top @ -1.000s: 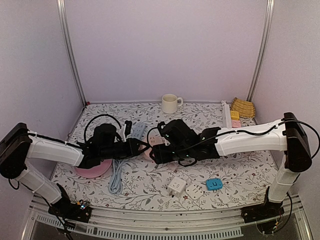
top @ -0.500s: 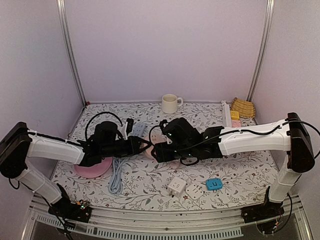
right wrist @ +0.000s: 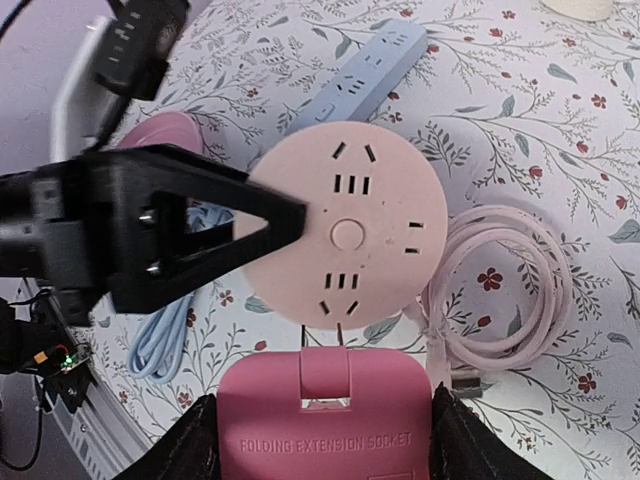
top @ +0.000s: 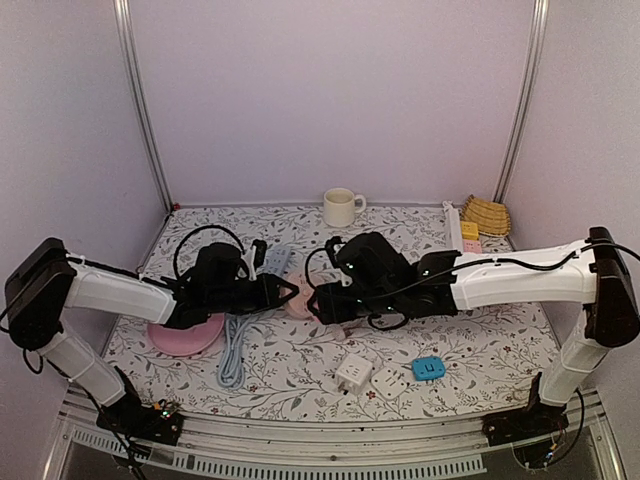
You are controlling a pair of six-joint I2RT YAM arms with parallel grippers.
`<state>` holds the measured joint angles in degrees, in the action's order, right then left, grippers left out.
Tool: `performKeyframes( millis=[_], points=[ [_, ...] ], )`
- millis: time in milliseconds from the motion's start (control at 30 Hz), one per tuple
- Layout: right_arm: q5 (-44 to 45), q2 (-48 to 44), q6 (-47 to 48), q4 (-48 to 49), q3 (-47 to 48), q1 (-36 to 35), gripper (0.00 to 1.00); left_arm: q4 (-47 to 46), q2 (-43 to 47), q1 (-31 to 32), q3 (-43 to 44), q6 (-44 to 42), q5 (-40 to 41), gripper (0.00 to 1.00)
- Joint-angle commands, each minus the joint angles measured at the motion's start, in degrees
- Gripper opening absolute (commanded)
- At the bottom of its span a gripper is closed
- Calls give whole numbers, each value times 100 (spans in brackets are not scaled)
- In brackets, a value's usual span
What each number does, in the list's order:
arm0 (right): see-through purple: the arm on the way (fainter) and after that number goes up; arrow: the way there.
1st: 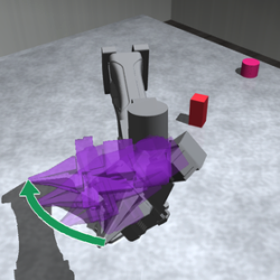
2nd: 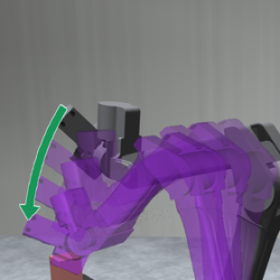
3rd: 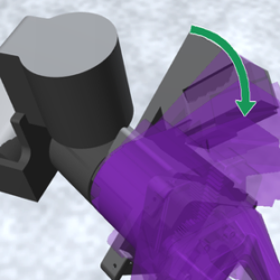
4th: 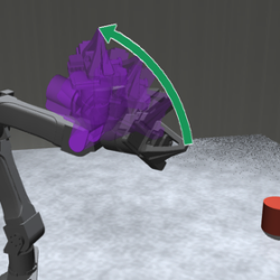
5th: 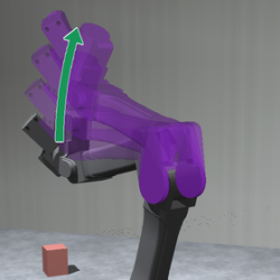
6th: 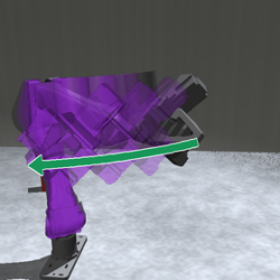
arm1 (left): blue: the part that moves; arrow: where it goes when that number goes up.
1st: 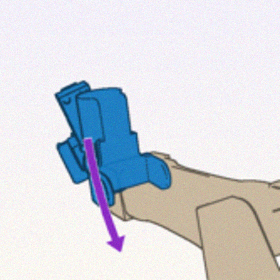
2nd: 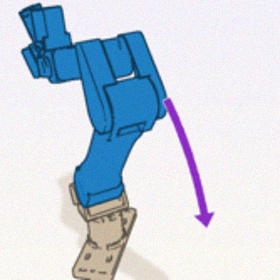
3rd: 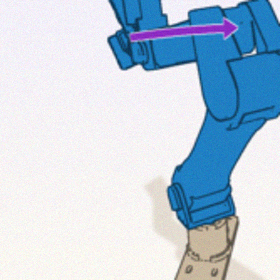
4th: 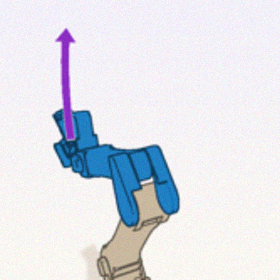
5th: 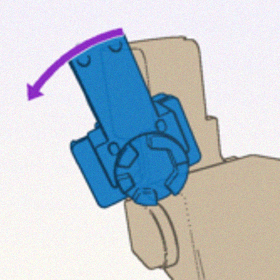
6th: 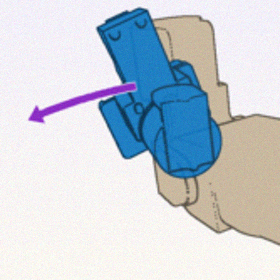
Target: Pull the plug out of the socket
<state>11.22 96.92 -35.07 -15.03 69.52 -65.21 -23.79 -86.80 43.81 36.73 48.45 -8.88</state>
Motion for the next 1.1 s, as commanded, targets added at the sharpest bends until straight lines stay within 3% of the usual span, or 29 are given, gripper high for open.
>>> performKeyframes(
  millis=[0,233,700,800,1067],
  points=[
    [9,-466,26,92,27,-58,41,340,-174,-233,20,-153,584,0],
    [-3,-496,0,63,-146,-55,41,347,-458,-306,340,-195,485,0],
    [-490,292,113,21,101,-254,42,1166,-2411,-870,2692,-553,-69,2],
    [-508,667,195,-59,349,-345,42,1287,-2728,-956,2952,-618,-198,14],
    [-521,1303,89,-84,444,-444,42,1335,-2308,-980,2775,-783,-199,69]
  ],
)
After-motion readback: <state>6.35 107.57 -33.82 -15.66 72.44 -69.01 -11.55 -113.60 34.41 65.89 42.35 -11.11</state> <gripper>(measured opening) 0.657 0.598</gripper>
